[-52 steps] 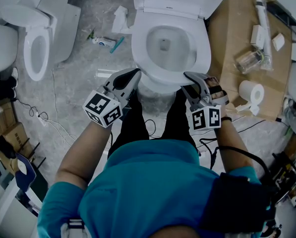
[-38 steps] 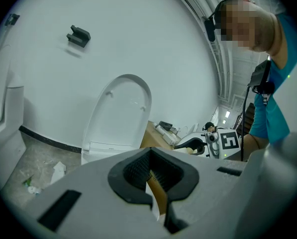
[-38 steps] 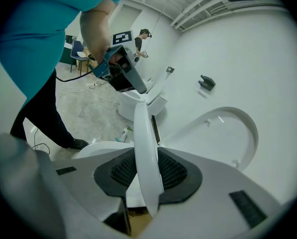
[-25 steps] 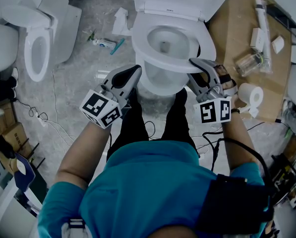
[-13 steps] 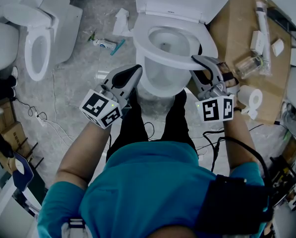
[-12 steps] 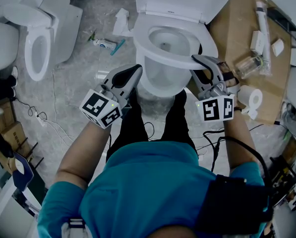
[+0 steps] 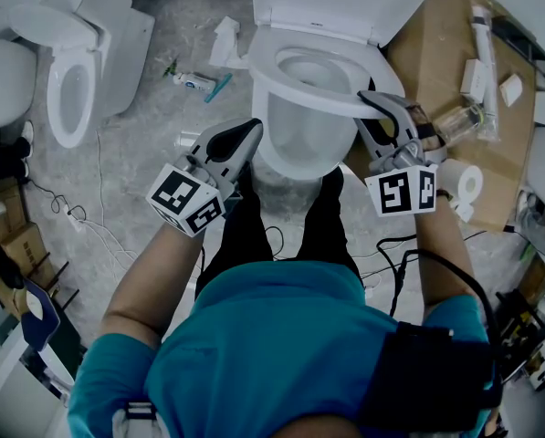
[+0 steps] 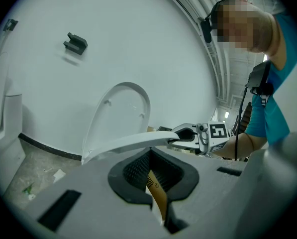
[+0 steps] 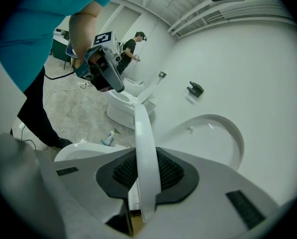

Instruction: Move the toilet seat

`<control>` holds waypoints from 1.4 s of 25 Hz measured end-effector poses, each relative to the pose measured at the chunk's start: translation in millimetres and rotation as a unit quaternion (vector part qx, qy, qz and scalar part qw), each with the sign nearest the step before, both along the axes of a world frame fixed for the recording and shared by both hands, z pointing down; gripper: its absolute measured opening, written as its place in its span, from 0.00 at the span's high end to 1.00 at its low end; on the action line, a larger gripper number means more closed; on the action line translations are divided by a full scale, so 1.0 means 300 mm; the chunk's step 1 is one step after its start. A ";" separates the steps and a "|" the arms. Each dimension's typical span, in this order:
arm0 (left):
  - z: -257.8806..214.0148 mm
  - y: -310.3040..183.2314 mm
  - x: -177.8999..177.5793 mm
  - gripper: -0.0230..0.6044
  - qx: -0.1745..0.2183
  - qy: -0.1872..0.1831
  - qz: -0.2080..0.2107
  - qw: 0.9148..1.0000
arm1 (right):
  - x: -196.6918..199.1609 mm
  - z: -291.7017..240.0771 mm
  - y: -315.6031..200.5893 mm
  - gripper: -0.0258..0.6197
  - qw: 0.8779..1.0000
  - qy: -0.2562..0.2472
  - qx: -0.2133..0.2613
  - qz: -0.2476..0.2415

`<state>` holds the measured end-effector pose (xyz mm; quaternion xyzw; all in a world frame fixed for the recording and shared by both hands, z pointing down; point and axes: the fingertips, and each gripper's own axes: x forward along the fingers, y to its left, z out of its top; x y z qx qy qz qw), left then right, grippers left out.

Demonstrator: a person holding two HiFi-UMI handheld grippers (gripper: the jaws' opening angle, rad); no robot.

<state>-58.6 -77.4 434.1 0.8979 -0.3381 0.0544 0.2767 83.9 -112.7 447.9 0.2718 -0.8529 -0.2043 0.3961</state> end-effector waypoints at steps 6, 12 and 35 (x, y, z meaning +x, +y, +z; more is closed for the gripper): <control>-0.001 0.005 -0.005 0.96 0.002 0.000 0.001 1.000 | 0.001 -0.019 -0.033 0.85 1.000 -0.001 0.006 0.000; -0.010 -0.009 0.000 0.96 0.010 -0.004 0.001 1.000 | 0.011 -0.039 -0.071 0.85 1.000 -0.006 0.011 0.004; -0.134 -0.178 -0.042 0.96 0.074 -0.023 0.002 0.997 | 0.018 -0.086 -0.168 0.85 1.000 -0.027 0.004 0.012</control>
